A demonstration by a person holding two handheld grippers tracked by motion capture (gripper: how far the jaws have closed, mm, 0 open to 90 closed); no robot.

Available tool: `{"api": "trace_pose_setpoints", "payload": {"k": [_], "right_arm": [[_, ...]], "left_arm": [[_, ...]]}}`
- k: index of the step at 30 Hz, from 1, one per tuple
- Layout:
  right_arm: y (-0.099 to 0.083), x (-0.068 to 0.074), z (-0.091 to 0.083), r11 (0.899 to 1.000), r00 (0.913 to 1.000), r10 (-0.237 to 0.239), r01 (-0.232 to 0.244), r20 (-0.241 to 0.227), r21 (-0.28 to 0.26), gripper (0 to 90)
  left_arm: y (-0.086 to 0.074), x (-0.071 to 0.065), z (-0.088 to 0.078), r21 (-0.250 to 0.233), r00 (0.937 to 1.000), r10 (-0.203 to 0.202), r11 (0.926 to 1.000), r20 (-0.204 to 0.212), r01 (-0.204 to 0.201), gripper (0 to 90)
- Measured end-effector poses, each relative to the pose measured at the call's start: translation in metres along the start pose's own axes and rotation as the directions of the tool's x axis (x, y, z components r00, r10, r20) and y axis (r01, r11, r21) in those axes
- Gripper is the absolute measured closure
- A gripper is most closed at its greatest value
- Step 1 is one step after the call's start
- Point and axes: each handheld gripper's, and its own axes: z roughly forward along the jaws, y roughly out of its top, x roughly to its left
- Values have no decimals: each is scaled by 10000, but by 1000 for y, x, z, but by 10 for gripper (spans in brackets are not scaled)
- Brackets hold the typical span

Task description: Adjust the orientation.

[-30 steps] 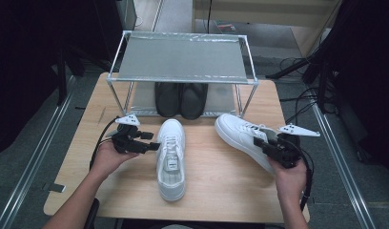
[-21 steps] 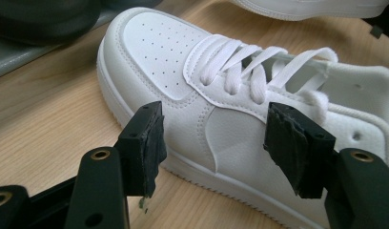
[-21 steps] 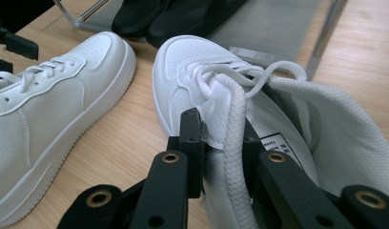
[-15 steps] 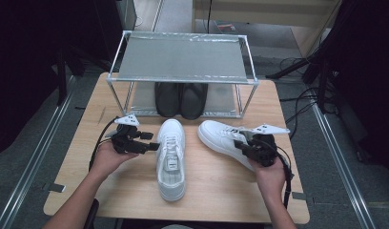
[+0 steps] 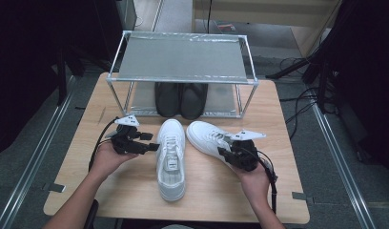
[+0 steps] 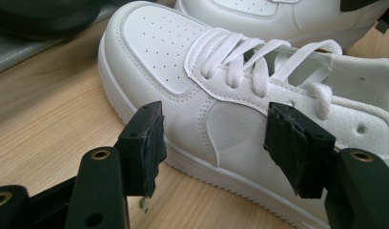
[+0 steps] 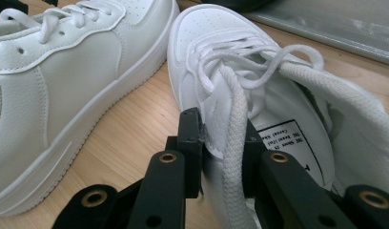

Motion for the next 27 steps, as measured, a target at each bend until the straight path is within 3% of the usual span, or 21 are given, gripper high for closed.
{"api": "trace_pose_setpoints", "payload": {"k": [3, 5, 8, 10, 11, 12, 13, 15, 16, 18, 21, 22, 24, 27], "right_arm": [[0, 3, 2, 10000, 10000, -2, 2, 82, 7, 734], [0, 0, 1, 9997, 9994, 218, -219, -250, -61, 642], [-1, -4, -3, 9993, 9980, 240, -258, -593, -286, 602], [0, -5, -8, 9990, 9984, 121, -145, -555, -430, 625], [1, -9, -19, 9964, 9961, 262, -328, -840, -788, 663], [1, -9, -19, 9964, 9961, 262, -328, -840, -788, 663], [1, -16, -31, 9930, 9950, 246, -356, -968, -1129, 730], [1, -20, -37, 9917, 9948, 221, -344, -990, -1237, 767], [0, -28, -49, 9886, 9951, 221, -361, -961, -1459, 831], [0, -34, -53, 9878, 9949, 236, -383, -977, -1512, 863], [-5, -58, -67, 9830, 9944, 703, -826, -794, -1638, 900], [-5, -58, -67, 9830, 9944, 703, -826, -794, -1638, 900], [-12, -76, -70, 9820, 9930, 1030, -1108, -578, -1530, 900], [-15, -84, -67, 9836, 9919, 1181, -1234, -470, -1318, 900]], "left_arm": [[0, 0, 0, -19, 10000, 39, 10000, 2, -39, 391], [0, 0, 0, -5, 10000, 45, 10000, 3, -45, 392], [0, 0, 0, -27, 10000, 59, 10000, -4, -59, 392], [0, 0, -1, -57, 10000, 57, 10000, -15, -57, 392], [0, 0, -1, -74, 10000, 52, 10000, -20, -52, 392], [0, 0, -1, -71, 10000, 55, 10000, -19, -56, 392], [-1, 0, -1, -68, 10000, 48, 10000, -25, -48, 393], [-1, 0, -1, -71, 10000, 43, 10000, -63, -43, 395], [-1, 0, -1, -52, 10000, 44, 10000, -56, -45, 403], [-1, -1, 0, -5, 9999, 96, 10000, -85, -96, 407], [-1, -2, -1, -20, 9994, 232, 9997, -258, -232, 423], [-1, -2, -1, -20, 9994, 232, 9997, -258, -232, 430], [-2, -2, -1, -21, 9995, 247, 9997, -216, -247, 444], [-3, -2, -1, 4, 9995, 240, 9997, -227, -240, 458]]}}
